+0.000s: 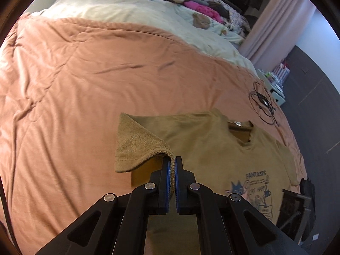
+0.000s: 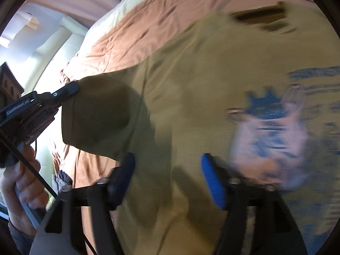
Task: Fold small clothes
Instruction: 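Grasp the shirt side edge with the left tool and fold it inward, then open the left tool and lift it off the folded side, then grasp the opposite side edge of the shirt with the right tool, then fold the held side edge over the shirt front with the right tool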
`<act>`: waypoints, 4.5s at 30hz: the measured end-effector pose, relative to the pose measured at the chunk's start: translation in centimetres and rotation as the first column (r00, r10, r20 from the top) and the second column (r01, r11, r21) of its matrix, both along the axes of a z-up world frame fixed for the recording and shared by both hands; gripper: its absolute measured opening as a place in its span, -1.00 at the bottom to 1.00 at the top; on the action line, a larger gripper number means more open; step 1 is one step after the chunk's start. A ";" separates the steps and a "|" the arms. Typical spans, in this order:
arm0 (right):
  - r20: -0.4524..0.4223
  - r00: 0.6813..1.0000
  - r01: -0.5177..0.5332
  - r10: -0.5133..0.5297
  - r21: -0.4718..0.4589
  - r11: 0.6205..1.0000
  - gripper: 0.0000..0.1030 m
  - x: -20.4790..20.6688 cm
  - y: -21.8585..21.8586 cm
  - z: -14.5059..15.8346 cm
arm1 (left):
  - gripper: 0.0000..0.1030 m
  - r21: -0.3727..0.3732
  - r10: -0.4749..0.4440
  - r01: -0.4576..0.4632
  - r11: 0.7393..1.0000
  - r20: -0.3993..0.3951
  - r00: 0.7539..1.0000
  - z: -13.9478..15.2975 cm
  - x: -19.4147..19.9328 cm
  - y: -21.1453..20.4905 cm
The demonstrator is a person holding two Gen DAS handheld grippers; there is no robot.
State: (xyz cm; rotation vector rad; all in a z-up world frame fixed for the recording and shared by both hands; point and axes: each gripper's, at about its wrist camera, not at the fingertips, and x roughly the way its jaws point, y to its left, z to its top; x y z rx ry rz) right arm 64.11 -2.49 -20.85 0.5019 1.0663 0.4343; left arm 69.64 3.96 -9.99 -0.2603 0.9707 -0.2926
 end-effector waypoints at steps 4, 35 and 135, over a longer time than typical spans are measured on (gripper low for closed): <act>0.013 1.000 0.022 -0.021 -0.057 0.998 0.26 -1.3 -4.1 0.8 | -0.93 -0.016 -0.036 0.036 0.999 0.005 0.999 0.1 0.4 -3.5; 0.123 0.962 0.271 -0.242 -0.428 0.862 0.25 -11.5 -31.7 8.6 | -0.38 0.367 -0.013 0.059 0.928 -0.126 0.992 -10.2 3.6 -9.6; 0.049 0.948 0.307 -0.314 -0.400 0.864 -0.22 4.5 -27.2 4.2 | -0.11 0.120 -0.076 0.079 0.990 -0.033 0.997 -9.8 -7.3 0.9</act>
